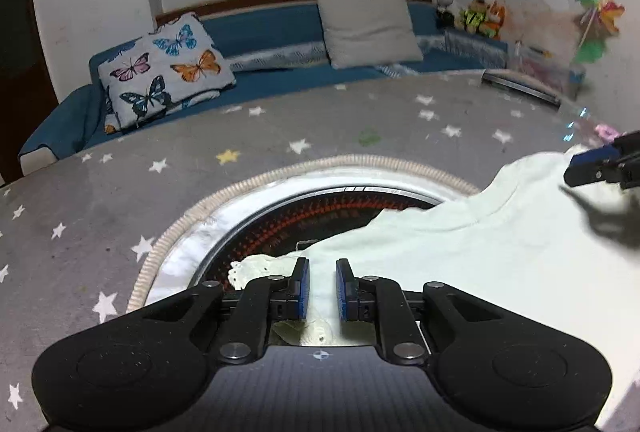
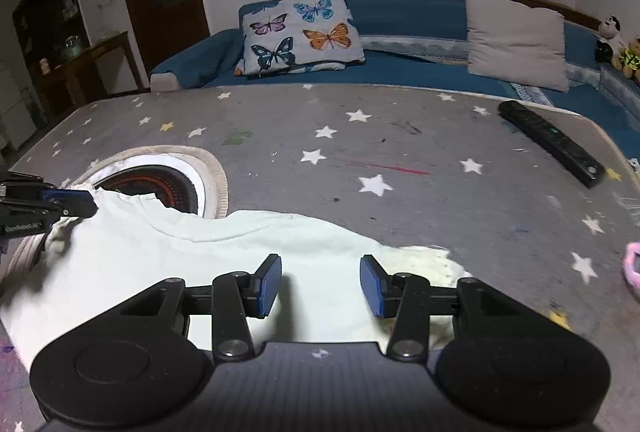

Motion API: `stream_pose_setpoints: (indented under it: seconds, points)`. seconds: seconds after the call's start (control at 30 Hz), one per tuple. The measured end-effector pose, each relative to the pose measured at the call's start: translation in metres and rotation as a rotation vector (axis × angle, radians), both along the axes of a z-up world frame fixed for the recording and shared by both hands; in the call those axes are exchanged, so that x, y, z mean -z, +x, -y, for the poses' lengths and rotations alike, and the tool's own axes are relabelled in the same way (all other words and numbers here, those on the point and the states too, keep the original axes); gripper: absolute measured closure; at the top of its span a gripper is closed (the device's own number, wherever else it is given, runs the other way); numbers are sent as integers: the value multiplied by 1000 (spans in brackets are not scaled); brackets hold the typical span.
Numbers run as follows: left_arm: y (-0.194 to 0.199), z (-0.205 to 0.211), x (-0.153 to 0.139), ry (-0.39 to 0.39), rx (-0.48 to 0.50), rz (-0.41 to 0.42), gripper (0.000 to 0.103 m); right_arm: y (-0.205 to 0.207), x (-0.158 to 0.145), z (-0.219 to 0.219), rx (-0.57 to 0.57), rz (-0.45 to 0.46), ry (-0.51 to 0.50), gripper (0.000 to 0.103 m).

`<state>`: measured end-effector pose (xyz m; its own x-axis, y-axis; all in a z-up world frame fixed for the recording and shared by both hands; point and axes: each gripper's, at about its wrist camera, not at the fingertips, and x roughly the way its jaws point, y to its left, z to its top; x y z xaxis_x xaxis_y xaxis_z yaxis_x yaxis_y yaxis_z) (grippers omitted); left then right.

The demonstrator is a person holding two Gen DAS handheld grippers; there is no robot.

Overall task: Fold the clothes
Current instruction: 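Lower the hem onto the shirt and grasp the lace edge with the left gripper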

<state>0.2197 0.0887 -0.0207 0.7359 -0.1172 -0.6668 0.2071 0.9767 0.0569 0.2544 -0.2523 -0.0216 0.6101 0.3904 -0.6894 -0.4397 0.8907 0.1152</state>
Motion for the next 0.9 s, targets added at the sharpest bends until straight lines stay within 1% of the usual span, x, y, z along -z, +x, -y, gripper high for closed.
stream_pose_setpoints:
  seconds: [0.13, 0.27, 0.3, 0.37, 0.4, 0.43, 0.53, 0.67, 0.77, 0.9]
  points:
    - [5, -1, 4, -5, -13, -3, 87, 9, 7, -1, 27, -15, 1, 64]
    - [-2, -3, -5, -9, -26, 21, 86, 8, 2, 2, 45, -7, 13, 64]
    - [-5, -4, -7, -10, -33, 29, 86, 6, 0, 2, 46, 0, 11, 62]
    - [-13, -8, -11, -20, -50, 38, 80, 5, 0, 1, 47, 7, 5, 62]
    - [-18, -11, -13, -25, -54, 40, 71, 4, 1, 0, 46, 9, 2, 57]
    - [-23, -12, -14, -27, -58, 41, 67, 3, 1, -1, 47, 9, 2, 54]
    - [-41, -16, -13, -32, -62, 32, 67, 0, 2, -2, 45, 9, 11, 53]
    - [-61, -15, -12, -63, -61, 22, 68, -7, 0, -6, 25, 10, 14, 52]
    - [-67, -10, -10, -75, -61, 13, 69, -11, 0, -7, 18, 12, 9, 51]
    - [-67, -8, -2, -91, -76, -13, 68, -14, 2, -6, 21, 6, 9, 50]
